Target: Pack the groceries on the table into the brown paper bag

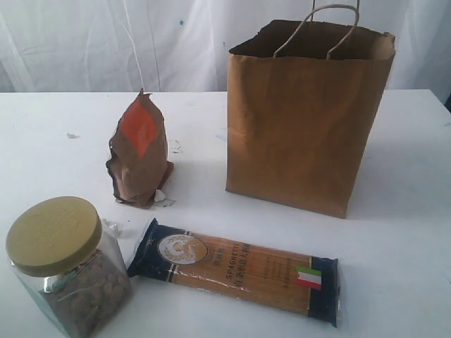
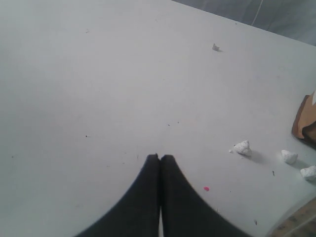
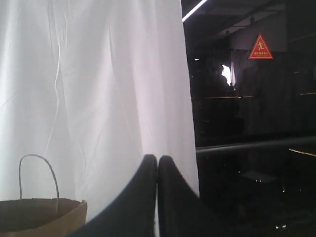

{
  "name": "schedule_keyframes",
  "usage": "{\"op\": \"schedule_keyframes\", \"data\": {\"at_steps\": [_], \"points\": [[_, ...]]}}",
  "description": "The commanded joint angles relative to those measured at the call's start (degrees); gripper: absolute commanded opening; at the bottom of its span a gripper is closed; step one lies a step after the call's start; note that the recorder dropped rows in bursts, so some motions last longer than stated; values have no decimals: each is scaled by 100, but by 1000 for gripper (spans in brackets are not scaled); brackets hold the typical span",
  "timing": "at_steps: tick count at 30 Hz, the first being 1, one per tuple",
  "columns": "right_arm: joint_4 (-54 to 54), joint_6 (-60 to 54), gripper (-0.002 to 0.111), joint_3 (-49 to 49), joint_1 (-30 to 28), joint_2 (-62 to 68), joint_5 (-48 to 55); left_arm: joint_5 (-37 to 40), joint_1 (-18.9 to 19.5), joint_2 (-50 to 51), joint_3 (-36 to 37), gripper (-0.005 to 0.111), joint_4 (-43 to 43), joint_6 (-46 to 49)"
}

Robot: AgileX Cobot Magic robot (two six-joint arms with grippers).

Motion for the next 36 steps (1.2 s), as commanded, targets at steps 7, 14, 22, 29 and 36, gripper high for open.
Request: {"op": "schedule_keyframes", "data": {"at_steps": [7, 14, 22, 29, 36], "points": [[4573, -5918, 0, 1278, -52, -559, -20, 8, -23, -80, 21, 0, 16, -5], [4849, -5791, 0, 2601, -52, -559, -916, 8, -23, -80, 21, 0, 16, -5], [4670, -5302, 0, 2774, -52, -559, 167, -2, -23, -78, 21, 0, 16, -5], [4641, -5396, 0, 2774, -52, -559, 874, -2, -23, -78, 21, 0, 16, -5], [4641, -5396, 0, 2774, -52, -559, 874, -2, -23, -78, 21, 0, 16, -5]]}}
